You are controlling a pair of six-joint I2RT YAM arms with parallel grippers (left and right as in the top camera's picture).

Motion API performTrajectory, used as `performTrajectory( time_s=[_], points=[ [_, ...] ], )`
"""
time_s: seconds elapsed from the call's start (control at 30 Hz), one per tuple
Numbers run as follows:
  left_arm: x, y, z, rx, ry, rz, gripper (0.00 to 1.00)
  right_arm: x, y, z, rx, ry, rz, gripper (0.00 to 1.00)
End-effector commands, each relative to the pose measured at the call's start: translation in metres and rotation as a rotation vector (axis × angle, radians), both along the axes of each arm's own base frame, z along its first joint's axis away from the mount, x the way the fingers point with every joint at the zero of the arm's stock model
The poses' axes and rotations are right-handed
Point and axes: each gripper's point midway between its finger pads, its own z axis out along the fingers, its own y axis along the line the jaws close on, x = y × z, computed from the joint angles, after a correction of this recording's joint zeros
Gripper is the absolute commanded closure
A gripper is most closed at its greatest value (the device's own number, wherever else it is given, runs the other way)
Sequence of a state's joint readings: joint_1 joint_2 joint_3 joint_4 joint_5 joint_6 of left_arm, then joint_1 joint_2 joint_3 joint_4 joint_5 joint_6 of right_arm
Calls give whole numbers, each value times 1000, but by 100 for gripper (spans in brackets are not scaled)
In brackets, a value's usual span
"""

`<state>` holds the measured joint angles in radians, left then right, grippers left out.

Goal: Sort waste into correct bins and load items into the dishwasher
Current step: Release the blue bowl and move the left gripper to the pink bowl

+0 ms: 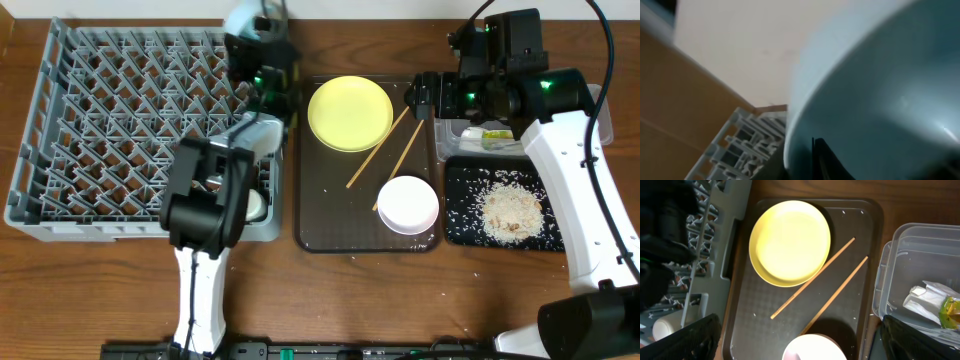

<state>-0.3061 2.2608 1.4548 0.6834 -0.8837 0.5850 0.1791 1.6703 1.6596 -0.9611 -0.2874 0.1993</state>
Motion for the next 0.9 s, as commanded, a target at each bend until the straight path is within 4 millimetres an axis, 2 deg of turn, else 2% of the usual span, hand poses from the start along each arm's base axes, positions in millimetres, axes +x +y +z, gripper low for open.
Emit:
performTrajectory(
  time_s=[0.0,0.1,0.37,0.57,0.7,0.77,0.87],
  points=[
    [-6,-10,1,15,-2,28,74,-1,-1,9,-2,-28,9,1],
    [-10,-12,2,18,-6,48,66,-1,-1,9,-2,-28,9,1],
    [-11,-8,1,17,-8,67,58,-1,-1,9,-2,-28,9,1],
    [-17,-4,3,13,-23,110,48,-1,-1,9,-2,-28,9,1],
    [-21,-9,4,18,-27,126,39,-1,-1,9,-2,-28,9,1],
    [-22,-15,4,14,-29,115,33,-1,-1,9,-2,-28,9,1],
    [-23,-26,3,-19,-49,101,14,-1,-1,9,-2,-28,9,1]
  ],
)
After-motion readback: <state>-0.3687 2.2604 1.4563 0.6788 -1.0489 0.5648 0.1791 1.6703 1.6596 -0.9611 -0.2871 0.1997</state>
